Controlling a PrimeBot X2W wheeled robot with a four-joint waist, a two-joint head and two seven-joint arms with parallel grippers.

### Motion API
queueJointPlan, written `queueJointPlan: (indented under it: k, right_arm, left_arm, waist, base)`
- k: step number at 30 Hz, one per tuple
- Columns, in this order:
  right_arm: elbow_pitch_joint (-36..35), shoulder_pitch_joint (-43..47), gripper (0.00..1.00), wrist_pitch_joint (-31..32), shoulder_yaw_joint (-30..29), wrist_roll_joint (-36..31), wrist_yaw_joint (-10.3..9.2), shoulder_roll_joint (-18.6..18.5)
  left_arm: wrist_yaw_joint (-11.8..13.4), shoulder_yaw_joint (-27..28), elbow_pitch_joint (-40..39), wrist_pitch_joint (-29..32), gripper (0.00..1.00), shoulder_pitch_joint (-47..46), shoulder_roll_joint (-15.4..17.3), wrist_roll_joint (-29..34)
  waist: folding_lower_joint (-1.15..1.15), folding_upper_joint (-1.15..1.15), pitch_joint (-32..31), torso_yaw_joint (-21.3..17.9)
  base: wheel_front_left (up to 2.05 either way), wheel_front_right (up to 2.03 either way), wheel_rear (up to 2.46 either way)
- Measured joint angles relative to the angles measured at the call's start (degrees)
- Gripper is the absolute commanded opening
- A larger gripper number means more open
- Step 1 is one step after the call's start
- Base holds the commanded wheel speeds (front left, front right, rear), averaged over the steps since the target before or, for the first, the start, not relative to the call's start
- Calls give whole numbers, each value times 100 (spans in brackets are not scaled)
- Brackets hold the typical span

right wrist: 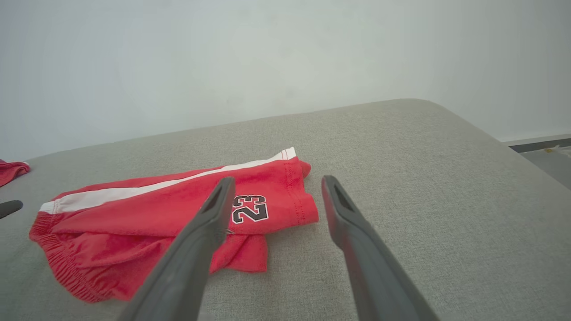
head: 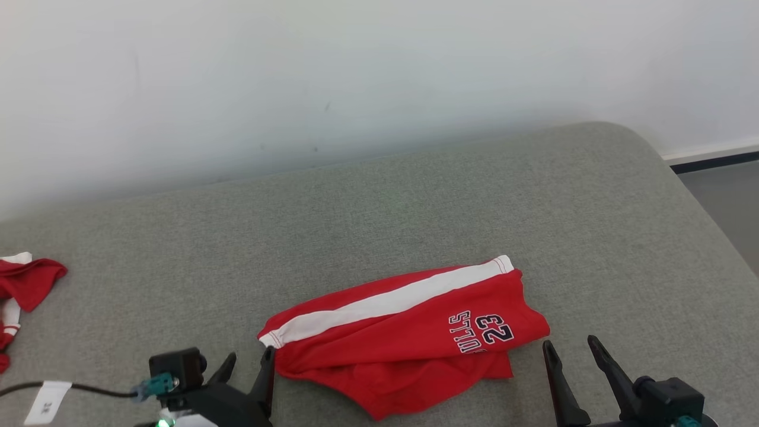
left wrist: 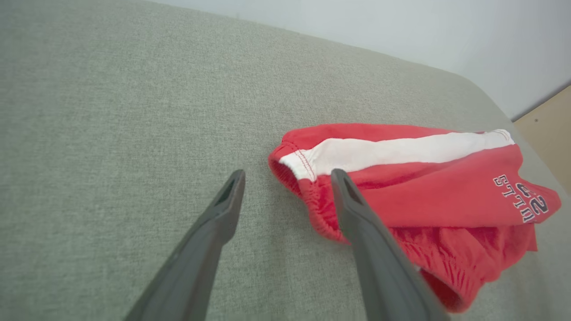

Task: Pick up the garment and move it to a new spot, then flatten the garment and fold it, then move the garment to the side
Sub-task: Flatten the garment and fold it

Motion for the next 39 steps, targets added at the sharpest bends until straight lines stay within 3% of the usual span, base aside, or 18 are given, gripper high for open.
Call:
queueJointPlan:
  k: [4,8,17,21,25,26,28,32,34,39]
  right_arm:
    - [-200,-80,100,500,-30,212,0,0]
    - [-338,-318,100,1736,-23,274,0,-1]
    - [-428,-1766,100,3929,-287,111,0,-189]
    - [-208,-2309,100,4180,-302,92,0,-190]
    - [90,-2688,100,4256,-260,92,0,-223]
    - [171,-2774,100,4272,-241,88,0,-246]
    - [323,-2919,100,4318,-219,57,0,-311]
    - [555,-3164,100,4407,-282,46,0,-388]
    - [627,-3282,100,4413,-342,37,0,-426]
    - [670,-3412,100,4407,-498,32,0,-442]
  left_arm:
    - [-10,112,-152,40,100,194,-53,-246]
    - [12,126,-205,304,100,172,-8,-357]
    - [408,9,15,1441,100,-625,-23,-520]
    - [655,-68,148,1811,100,-908,-100,-519]
    - [746,-133,196,1952,100,-1121,-90,-453]
    - [747,-137,207,2001,98,-1145,-85,-454]
    - [750,-166,229,2127,84,-1178,-87,-464]
    - [749,-187,190,2271,77,-1224,-97,-537]
    - [751,-187,154,2326,78,-1222,-112,-565]
    - [782,-137,-70,2404,94,-1216,-162,-738]
  waist:
    - [0,0,-31,61]
    - [0,0,-46,114]
    - [0,0,91,186]
    - [0,0,220,213]
    - [1,0,370,229]
    - [1,0,407,231]
    - [1,1,476,237]
    - [1,0,592,264]
    - [1,1,631,293]
    - [1,1,672,371]
  base:
    - [0,0,0]
    - [0,0,0]
    - [0,0,0]
    - [0,0,0]
    - [0,0,0]
    - [0,0,0]
    - [0,0,0]
    - [0,0,0]
    - [0,0,0]
    - [0,0,0]
